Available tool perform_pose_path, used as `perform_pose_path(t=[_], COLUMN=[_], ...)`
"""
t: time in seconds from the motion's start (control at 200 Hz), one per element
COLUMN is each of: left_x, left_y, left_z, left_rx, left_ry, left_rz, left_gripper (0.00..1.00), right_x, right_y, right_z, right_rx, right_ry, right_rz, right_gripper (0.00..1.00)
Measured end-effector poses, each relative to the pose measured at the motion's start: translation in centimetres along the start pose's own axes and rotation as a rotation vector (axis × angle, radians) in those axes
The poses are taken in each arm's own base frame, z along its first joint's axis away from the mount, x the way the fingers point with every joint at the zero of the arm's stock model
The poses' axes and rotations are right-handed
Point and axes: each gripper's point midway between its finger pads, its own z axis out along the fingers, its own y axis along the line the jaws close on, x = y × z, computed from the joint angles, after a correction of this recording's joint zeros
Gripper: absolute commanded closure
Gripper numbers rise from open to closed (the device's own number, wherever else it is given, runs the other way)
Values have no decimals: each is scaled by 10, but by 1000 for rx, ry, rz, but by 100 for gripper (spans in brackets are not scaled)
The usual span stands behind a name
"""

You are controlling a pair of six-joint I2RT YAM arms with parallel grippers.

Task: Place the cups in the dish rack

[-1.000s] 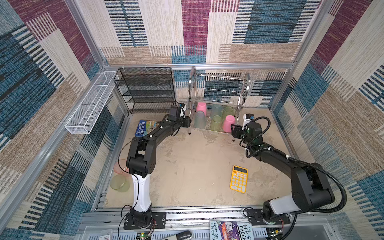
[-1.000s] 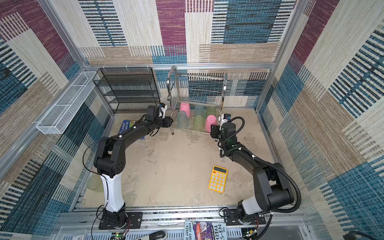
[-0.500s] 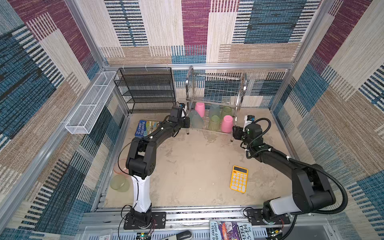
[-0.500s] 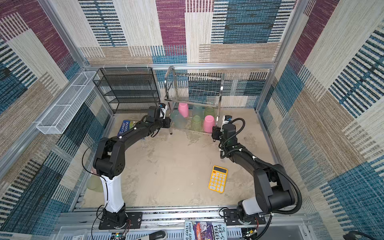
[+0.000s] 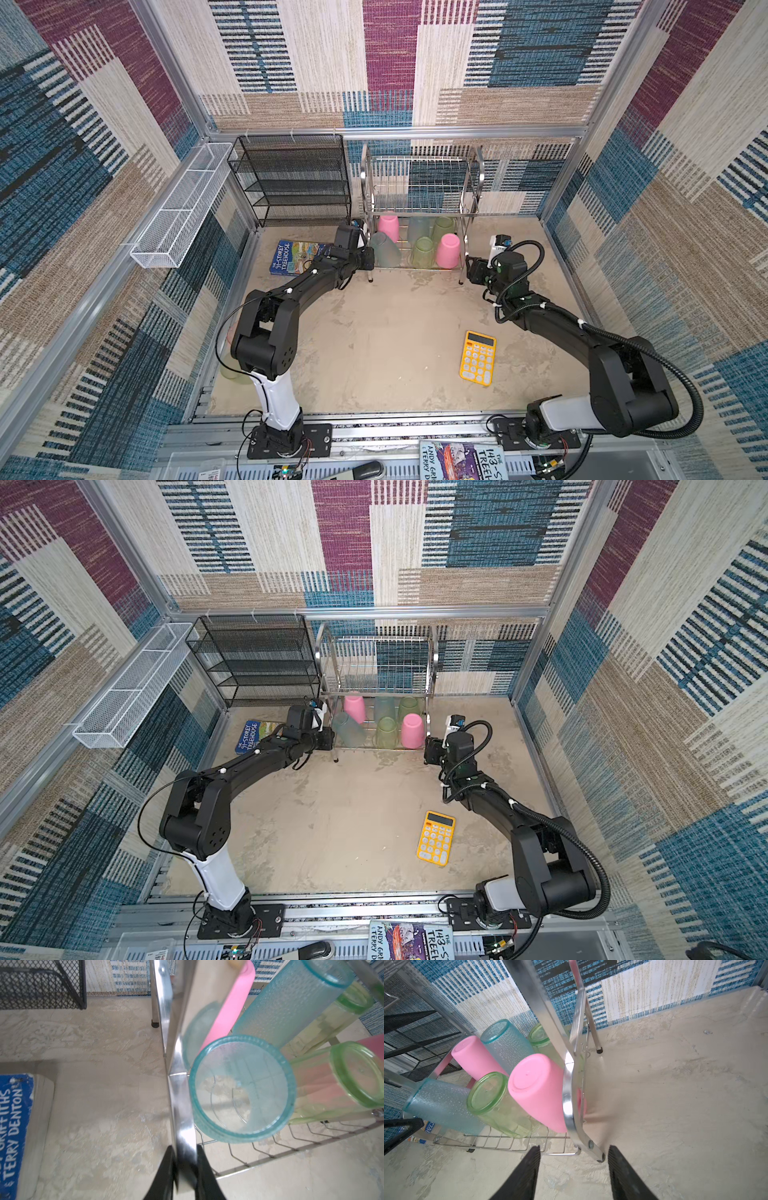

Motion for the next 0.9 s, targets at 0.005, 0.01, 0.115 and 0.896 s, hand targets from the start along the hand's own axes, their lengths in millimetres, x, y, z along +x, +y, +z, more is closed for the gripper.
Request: perform_pose_path(t=[0.005, 0.01, 0.115, 0.896], left_x=[1, 1, 11, 45], left_y=[0, 0, 4, 2], left_z=[0, -1, -12, -68], left_rx=[0, 0, -10, -8], left_ry=[1, 1, 7, -8], left_rz=[0, -1, -15, -142], left_gripper=[89, 89, 89, 43], right_x=[0, 0, 0, 18], right_y=[0, 0, 2, 18], right_z=[0, 0, -6, -44], right_rx=[0, 0, -12, -83], right_ry=[0, 0, -5, 24], right_rz=[0, 0, 0, -14], right_gripper=[44, 44, 44, 38])
